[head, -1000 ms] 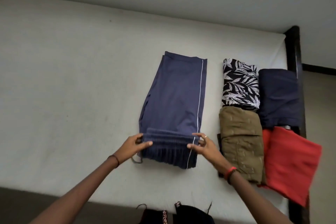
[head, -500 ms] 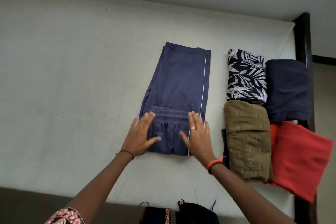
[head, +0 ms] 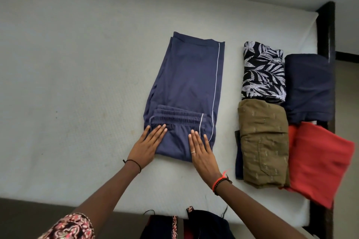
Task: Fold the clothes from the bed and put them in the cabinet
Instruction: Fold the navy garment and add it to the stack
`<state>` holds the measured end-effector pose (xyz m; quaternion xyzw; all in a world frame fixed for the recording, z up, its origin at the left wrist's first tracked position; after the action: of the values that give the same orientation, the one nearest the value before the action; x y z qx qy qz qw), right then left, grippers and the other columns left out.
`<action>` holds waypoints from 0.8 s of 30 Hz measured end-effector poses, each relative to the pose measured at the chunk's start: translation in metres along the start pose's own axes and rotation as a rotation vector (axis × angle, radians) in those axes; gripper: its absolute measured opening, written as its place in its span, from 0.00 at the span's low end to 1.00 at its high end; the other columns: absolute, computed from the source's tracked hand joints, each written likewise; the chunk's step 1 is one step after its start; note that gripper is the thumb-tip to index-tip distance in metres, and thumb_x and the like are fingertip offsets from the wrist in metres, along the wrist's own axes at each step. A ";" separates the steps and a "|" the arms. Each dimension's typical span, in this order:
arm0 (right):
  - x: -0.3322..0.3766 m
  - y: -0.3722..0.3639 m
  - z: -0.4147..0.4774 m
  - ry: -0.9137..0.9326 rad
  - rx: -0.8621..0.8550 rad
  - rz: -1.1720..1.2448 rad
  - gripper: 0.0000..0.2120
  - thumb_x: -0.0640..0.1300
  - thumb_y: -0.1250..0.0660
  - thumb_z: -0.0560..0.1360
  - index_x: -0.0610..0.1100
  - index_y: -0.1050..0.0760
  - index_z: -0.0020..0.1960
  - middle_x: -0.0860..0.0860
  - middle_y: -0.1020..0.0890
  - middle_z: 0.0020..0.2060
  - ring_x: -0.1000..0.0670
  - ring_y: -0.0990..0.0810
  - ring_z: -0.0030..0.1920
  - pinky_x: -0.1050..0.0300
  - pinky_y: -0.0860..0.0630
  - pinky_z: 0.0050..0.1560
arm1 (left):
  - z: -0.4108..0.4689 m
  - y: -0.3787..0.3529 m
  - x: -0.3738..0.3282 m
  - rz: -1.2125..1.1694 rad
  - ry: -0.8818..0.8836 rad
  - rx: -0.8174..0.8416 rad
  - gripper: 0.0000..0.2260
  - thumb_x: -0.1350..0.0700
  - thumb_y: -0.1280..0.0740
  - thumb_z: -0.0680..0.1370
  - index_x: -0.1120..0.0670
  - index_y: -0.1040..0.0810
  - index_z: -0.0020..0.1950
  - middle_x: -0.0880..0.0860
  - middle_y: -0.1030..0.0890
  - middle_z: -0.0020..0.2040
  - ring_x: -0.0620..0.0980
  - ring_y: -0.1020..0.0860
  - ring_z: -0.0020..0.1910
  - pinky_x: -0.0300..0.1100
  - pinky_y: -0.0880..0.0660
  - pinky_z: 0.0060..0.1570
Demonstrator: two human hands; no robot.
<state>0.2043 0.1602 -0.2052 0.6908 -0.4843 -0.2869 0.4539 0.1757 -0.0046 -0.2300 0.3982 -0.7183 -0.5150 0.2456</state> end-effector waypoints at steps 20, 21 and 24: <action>0.001 0.035 -0.058 -0.038 0.924 0.935 0.36 0.45 0.39 0.75 0.46 0.53 0.77 0.47 0.25 0.57 0.52 0.22 0.50 0.63 0.26 0.51 | -0.031 0.067 0.014 -1.017 0.132 0.855 0.12 0.53 0.41 0.71 0.51 0.41 0.30 0.48 0.38 0.29 0.44 0.42 0.29 0.39 0.44 0.32; -0.003 0.039 -0.055 -0.056 0.952 0.987 0.32 0.45 0.37 0.73 0.46 0.44 0.75 0.49 0.22 0.52 0.51 0.21 0.48 0.63 0.25 0.46 | -0.032 0.069 0.017 -1.093 0.156 0.857 0.10 0.51 0.41 0.69 0.50 0.40 0.30 0.48 0.39 0.29 0.44 0.42 0.29 0.39 0.43 0.34; -0.025 0.051 -0.030 -0.103 0.938 1.117 0.14 0.45 0.33 0.70 0.43 0.27 0.54 0.48 0.20 0.44 0.49 0.21 0.46 0.62 0.24 0.44 | -0.021 0.071 0.039 -1.210 0.234 0.721 0.08 0.46 0.39 0.68 0.49 0.32 0.32 0.47 0.32 0.32 0.43 0.35 0.34 0.38 0.37 0.40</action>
<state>0.1992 0.1881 -0.1477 0.4483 -0.8570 0.1928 0.1656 0.1468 -0.0372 -0.1585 0.8359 -0.4661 -0.2452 -0.1547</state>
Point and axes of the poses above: each hand's wrist, its own z-axis towards the middle knuckle, its own y-axis out of the back of the hand, x = y × z, the point moved 9 cm from there along z, towards the middle knuckle
